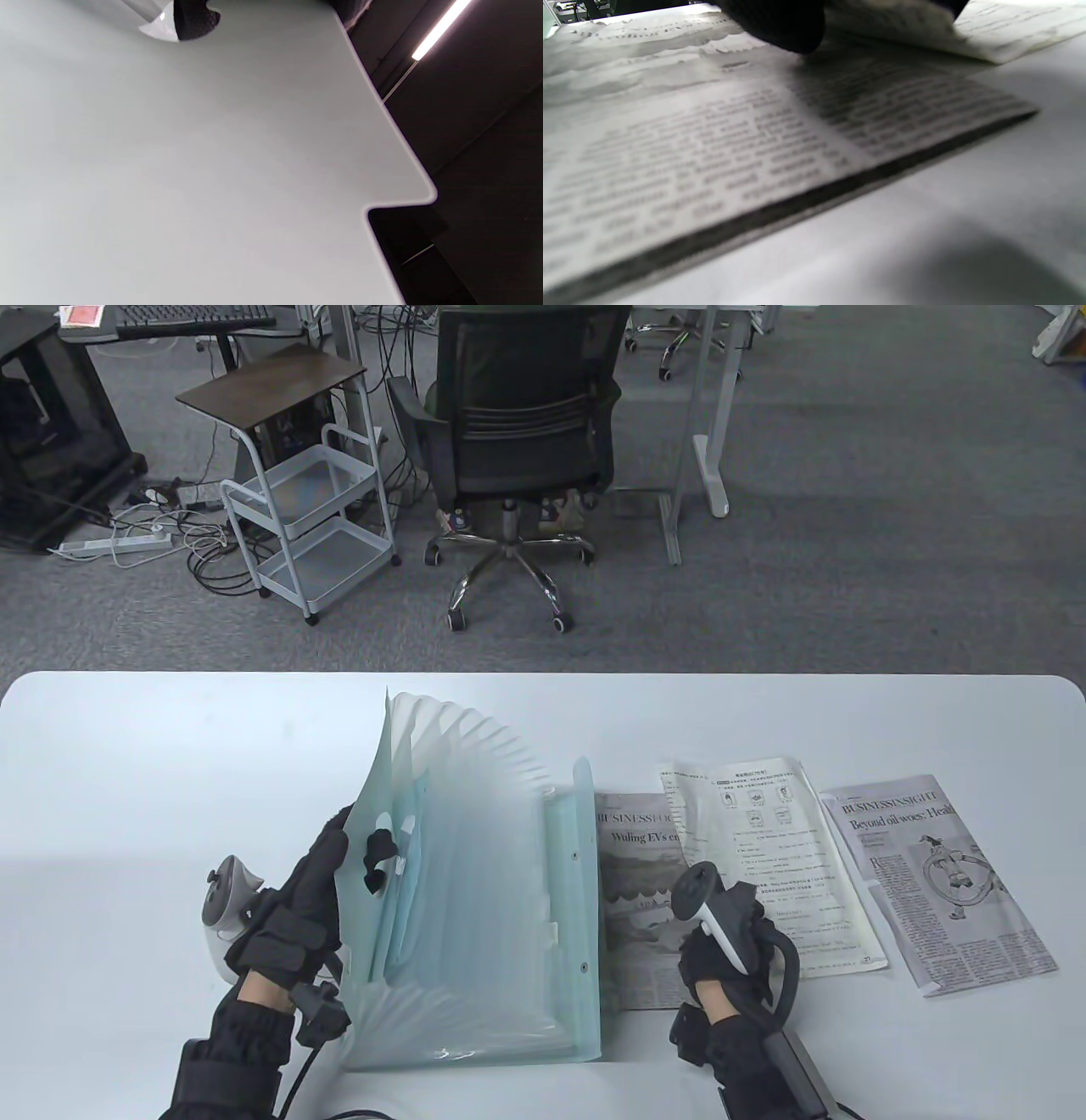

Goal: Sort materials into accordion folder compartments

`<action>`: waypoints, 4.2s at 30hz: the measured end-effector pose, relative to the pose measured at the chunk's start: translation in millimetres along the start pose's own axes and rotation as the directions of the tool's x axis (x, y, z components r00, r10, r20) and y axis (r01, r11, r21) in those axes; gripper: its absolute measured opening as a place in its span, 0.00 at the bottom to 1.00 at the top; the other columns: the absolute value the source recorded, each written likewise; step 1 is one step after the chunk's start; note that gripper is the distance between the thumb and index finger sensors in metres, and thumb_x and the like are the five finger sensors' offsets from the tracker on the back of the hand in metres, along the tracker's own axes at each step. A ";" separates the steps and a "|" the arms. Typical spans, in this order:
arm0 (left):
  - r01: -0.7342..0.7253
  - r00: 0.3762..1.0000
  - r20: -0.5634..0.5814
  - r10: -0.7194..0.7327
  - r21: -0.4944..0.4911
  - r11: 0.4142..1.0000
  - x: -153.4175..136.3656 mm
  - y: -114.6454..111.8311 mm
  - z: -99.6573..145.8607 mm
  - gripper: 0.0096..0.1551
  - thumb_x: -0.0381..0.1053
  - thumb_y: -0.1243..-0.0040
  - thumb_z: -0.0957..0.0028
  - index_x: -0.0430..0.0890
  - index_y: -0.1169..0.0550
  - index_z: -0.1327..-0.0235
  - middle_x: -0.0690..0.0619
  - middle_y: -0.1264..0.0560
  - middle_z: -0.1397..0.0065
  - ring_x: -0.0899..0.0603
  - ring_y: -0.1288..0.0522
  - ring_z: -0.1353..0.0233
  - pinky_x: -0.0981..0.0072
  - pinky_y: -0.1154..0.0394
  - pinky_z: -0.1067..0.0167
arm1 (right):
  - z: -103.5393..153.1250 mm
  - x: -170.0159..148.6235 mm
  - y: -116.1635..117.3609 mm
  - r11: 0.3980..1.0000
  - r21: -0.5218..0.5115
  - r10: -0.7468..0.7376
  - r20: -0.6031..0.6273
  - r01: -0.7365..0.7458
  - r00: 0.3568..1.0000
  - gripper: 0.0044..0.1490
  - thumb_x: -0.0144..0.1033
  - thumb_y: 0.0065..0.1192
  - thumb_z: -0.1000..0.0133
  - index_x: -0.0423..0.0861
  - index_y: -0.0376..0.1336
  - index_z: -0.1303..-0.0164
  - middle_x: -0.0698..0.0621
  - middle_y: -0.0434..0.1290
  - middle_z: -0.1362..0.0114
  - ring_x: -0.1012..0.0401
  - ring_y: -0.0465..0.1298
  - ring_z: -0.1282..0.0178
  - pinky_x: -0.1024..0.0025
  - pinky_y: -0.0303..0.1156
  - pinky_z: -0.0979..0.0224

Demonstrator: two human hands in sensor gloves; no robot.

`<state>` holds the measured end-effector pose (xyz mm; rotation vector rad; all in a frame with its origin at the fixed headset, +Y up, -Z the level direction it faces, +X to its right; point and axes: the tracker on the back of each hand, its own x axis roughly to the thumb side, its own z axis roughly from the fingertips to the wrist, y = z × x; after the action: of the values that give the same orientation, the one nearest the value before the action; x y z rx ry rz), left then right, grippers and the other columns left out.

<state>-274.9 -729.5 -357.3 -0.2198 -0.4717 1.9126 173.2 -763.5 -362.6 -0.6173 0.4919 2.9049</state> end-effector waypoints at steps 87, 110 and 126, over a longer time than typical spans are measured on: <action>-0.010 1.000 0.006 0.010 0.000 1.000 0.9 0.3 0.6 0.42 0.59 0.59 0.21 0.37 0.55 0.08 0.35 0.40 0.17 0.22 0.65 0.13 0.25 0.63 0.28 | 142.3 48.1 -231.1 0.401 0.609 -0.906 0.376 0.684 0.197 0.34 0.19 0.45 0.32 0.29 0.45 0.16 0.26 0.64 0.22 0.42 0.81 0.36 0.55 0.79 0.38; -0.011 1.000 0.006 0.011 -0.001 1.000 0.8 0.4 0.7 0.42 0.59 0.59 0.21 0.37 0.55 0.08 0.35 0.40 0.17 0.22 0.65 0.13 0.26 0.63 0.28 | 154.8 61.6 -224.4 0.403 0.690 -0.908 0.382 0.601 0.171 0.34 0.19 0.45 0.32 0.28 0.45 0.16 0.26 0.64 0.23 0.42 0.81 0.36 0.55 0.80 0.38; -0.011 1.000 0.006 0.011 -0.002 1.000 0.9 0.3 0.7 0.42 0.59 0.59 0.21 0.37 0.55 0.08 0.35 0.40 0.17 0.22 0.65 0.13 0.26 0.63 0.28 | 142.0 81.2 -208.4 0.335 0.728 -0.939 0.313 0.599 0.145 0.34 0.19 0.44 0.32 0.28 0.45 0.16 0.25 0.63 0.22 0.42 0.81 0.36 0.56 0.80 0.38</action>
<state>-275.8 -728.9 -356.8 -0.2179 -0.4771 1.9239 86.8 -514.8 -333.6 0.3305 0.4496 1.5855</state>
